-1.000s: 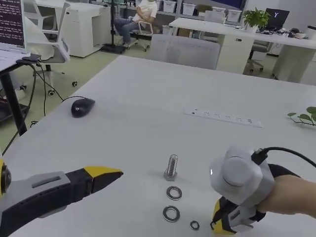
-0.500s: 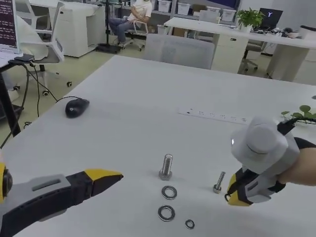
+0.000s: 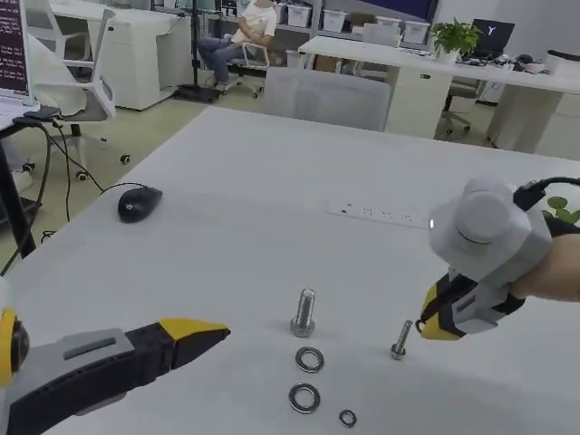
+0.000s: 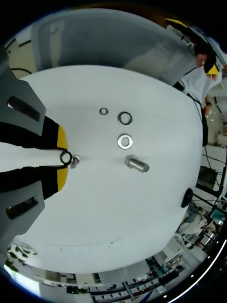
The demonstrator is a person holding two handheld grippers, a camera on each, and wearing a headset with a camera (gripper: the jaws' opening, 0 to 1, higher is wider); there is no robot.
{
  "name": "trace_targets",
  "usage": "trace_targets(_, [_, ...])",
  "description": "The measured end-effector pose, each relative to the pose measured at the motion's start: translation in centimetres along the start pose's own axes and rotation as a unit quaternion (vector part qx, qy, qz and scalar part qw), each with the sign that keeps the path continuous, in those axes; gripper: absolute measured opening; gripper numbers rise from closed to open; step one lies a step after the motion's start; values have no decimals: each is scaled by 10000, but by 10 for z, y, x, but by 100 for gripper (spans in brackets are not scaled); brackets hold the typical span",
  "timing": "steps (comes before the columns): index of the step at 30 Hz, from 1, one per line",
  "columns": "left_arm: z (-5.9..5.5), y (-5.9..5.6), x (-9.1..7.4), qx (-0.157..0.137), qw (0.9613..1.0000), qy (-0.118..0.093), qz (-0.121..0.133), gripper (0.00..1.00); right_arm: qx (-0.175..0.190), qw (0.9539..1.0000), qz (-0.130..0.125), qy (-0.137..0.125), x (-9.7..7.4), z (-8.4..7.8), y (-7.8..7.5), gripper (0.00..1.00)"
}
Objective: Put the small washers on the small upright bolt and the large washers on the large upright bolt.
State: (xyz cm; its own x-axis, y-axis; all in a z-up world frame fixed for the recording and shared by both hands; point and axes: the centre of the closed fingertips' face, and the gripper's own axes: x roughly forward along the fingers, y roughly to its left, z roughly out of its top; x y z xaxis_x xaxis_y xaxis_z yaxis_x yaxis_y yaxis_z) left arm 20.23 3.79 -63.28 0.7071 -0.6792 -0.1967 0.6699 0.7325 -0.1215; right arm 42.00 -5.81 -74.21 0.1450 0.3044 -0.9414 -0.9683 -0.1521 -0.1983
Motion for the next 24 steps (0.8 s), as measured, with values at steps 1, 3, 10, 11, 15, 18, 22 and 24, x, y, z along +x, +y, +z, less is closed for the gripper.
trace_targets(1, [0,0,0,-7,10000,0,-4,71,-20,10000,-14,24,1,2,-3,12])
trace_targets(3, [0,1,1,-11,10000,-3,2,71,-33,10000,13,39,2,4,-4,12])
trace_targets(10, [0,6,2,-46,10000,6,25,71,-64,9998,130,159,11,3,-6,12])
trace_targets(11, [-1,6,2,-55,10000,11,26,71,-67,9997,141,174,12,2,-5,12])
trace_targets(15, [-3,7,3,-91,10000,39,15,71,-93,9995,178,228,18,-2,-8,12])
trace_targets(18, [-4,8,3,-104,9999,47,9,71,-94,9995,186,251,20,-4,-9,12])
trace_targets(22, [-5,9,4,-123,9999,53,3,71,-103,9994,201,279,21,-5,-9,12])
trace_targets(24, [-5,9,5,-123,9999,57,-1,71,-148,9993,235,248,22,-4,-8,12])
